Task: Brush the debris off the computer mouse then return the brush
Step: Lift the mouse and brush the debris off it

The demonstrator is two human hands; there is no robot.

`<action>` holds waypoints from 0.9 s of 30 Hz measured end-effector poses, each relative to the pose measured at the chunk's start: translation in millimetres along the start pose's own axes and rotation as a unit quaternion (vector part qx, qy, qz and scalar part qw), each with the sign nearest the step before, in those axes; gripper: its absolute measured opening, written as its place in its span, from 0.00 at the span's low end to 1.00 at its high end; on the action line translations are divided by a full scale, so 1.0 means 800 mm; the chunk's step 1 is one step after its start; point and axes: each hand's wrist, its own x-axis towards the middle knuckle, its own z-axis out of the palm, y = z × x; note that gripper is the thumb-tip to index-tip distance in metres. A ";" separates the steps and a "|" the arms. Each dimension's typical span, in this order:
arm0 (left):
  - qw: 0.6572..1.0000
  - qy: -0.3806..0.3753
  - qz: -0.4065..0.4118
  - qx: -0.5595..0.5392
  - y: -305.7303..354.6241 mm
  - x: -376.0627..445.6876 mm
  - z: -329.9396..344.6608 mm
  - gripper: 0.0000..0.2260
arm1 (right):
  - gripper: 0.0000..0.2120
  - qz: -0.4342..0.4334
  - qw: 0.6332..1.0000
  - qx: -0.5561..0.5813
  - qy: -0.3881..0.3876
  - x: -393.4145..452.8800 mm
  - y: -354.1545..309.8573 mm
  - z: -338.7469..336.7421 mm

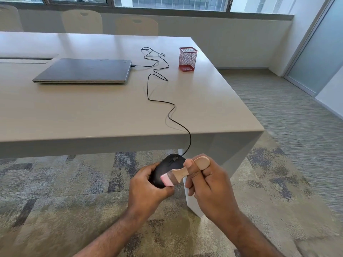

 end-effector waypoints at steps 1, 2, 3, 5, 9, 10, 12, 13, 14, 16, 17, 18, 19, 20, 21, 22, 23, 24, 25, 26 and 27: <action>1.000 0.002 0.003 -0.001 0.000 -0.001 0.000 0.30 | 0.14 0.004 1.000 0.021 0.008 0.002 0.001 -0.002; 1.000 0.004 0.005 -0.002 0.001 -0.002 -0.001 0.29 | 0.11 0.001 0.999 0.041 0.025 0.004 0.003 -0.003; 1.000 0.006 0.007 -0.002 0.002 -0.003 -0.001 0.28 | 0.09 -0.005 0.997 0.059 0.049 0.005 0.006 -0.005; 1.000 0.006 0.008 -0.004 0.004 -0.004 -0.003 0.28 | 0.09 -0.024 0.993 0.077 0.087 0.007 0.015 -0.006; 1.000 0.007 0.010 -0.013 0.011 -0.008 -0.004 0.29 | 0.15 -0.037 0.995 0.042 0.083 0.001 0.036 0.007; 1.000 0.009 0.013 -0.015 0.015 -0.009 -0.003 0.28 | 0.15 -0.032 0.996 0.043 0.075 -0.002 0.040 0.013; 1.000 0.012 0.014 -0.022 0.021 -0.010 -0.003 0.26 | 0.15 -0.030 0.996 0.045 0.064 -0.009 0.045 0.022; 0.999 0.010 0.010 -0.031 0.023 -0.010 -0.003 0.26 | 0.15 -0.034 0.996 0.044 0.064 -0.011 0.046 0.026; 0.999 0.007 0.002 -0.041 0.025 -0.011 -0.003 0.26 | 0.15 -0.041 0.996 0.043 0.065 -0.013 0.048 0.028; 0.998 -0.006 -0.019 -0.061 0.027 -0.010 -0.004 0.27 | 0.14 -0.054 0.996 0.042 0.065 -0.015 0.050 0.031; 0.997 -0.013 -0.031 -0.071 0.028 -0.010 -0.005 0.29 | 0.14 -0.052 0.996 0.043 0.065 -0.015 0.052 0.031; 0.996 -0.022 -0.042 -0.082 0.029 -0.010 -0.006 0.31 | 0.14 -0.046 0.996 0.043 0.065 -0.015 0.054 0.032; 0.994 -0.031 -0.051 -0.093 0.030 -0.009 -0.008 0.32 | 0.14 -0.042 0.996 0.044 0.065 -0.015 0.056 0.032; 0.992 -0.040 -0.059 -0.102 0.031 -0.008 -0.009 0.33 | 0.13 -0.040 0.996 0.047 0.064 -0.015 0.058 0.032; 0.991 -0.047 -0.065 -0.108 0.033 -0.007 -0.009 0.33 | 0.13 -0.038 0.996 0.052 0.064 -0.015 0.059 0.031; 0.989 -0.051 -0.071 -0.117 0.035 -0.007 -0.010 0.32 | 0.14 -0.038 0.996 0.058 0.063 -0.014 0.060 0.030; 0.987 -0.053 -0.080 -0.132 0.037 -0.007 -0.010 0.31 | 0.14 -0.038 0.995 0.062 0.063 -0.013 0.060 0.030; 0.983 -0.054 -0.094 -0.151 0.040 -0.007 -0.010 0.29 | 0.14 -0.040 0.995 0.065 0.063 -0.012 0.060 0.029; 0.978 -0.056 -0.110 -0.169 0.042 -0.006 -0.010 0.28 | 0.14 -0.042 0.995 0.067 0.064 -0.011 0.061 0.029; 0.973 -0.060 -0.125 -0.185 0.044 -0.005 -0.011 0.25 | 0.14 -0.046 0.995 0.068 0.064 -0.010 0.061 0.028; 0.968 -0.066 -0.135 -0.200 0.045 -0.003 -0.013 0.22 | 0.14 -0.051 0.994 0.068 0.063 -0.009 0.061 0.027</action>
